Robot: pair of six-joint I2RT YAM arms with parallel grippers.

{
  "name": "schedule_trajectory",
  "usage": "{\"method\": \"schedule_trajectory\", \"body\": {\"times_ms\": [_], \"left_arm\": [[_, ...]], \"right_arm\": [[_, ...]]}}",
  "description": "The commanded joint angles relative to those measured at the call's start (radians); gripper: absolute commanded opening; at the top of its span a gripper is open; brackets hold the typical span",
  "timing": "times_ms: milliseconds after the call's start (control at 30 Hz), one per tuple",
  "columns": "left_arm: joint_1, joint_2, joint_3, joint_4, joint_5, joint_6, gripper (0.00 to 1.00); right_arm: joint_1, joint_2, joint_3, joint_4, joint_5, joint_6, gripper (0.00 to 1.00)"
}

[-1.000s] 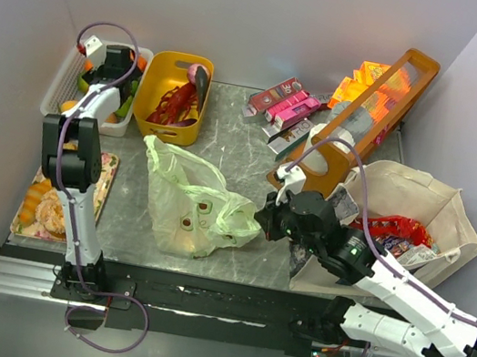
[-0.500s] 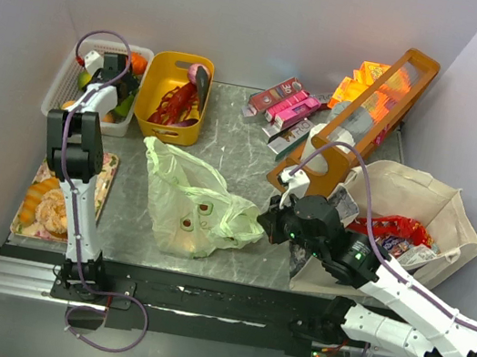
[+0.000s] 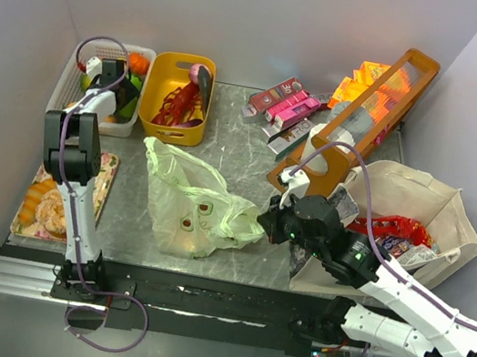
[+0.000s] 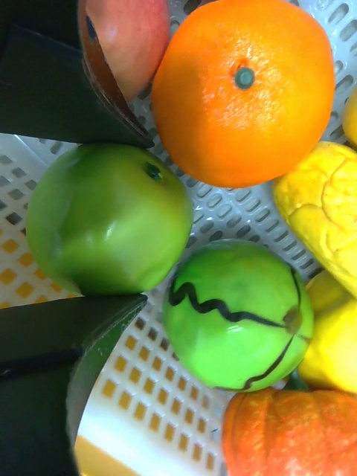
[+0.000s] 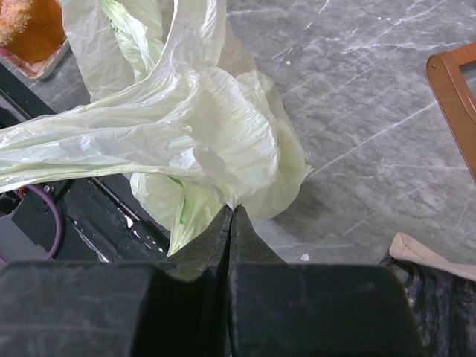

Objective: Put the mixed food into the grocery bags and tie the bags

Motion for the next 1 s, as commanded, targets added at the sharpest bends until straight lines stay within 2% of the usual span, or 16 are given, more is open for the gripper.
{"method": "schedule_trajectory", "body": {"times_ms": [0, 200, 300, 467, 567, 633, 767, 800, 967], "left_arm": [[-0.046, -0.167, -0.026, 0.072, 0.117, 0.033, 0.27], [-0.145, -0.352, -0.027, 0.142, 0.108, 0.166, 0.29], [-0.181, -0.452, -0.079, 0.179, 0.081, 0.215, 0.29], [-0.186, -0.56, -0.145, 0.145, 0.091, 0.245, 0.3], [-0.193, -0.662, -0.24, 0.156, 0.197, 0.283, 0.3], [-0.236, -0.783, -0.346, 0.182, 0.254, 0.32, 0.3], [-0.343, -0.994, -0.463, 0.116, 0.383, 0.332, 0.3], [-0.409, -1.075, -0.504, 0.112, 0.402, 0.34, 0.3], [-0.584, -1.219, -0.544, -0.002, 0.45, 0.341, 0.3]], "right_arm": [[-0.005, -0.004, 0.0, 0.028, 0.02, -0.005, 0.0], [-0.005, 0.016, 0.017, 0.019, 0.027, -0.014, 0.0], [-0.006, 0.022, 0.019, 0.024, 0.024, -0.014, 0.0], [-0.006, 0.03, 0.025, 0.022, 0.02, -0.012, 0.0], [-0.005, 0.032, 0.025, 0.019, 0.023, -0.012, 0.0], [-0.008, 0.035, 0.031, 0.011, 0.038, -0.012, 0.0], [-0.008, 0.032, 0.043, -0.013, 0.072, -0.015, 0.0], [-0.006, 0.032, 0.046, -0.024, 0.079, -0.015, 0.0], [-0.009, 0.033, 0.069, -0.061, 0.138, -0.009, 0.0]]}}
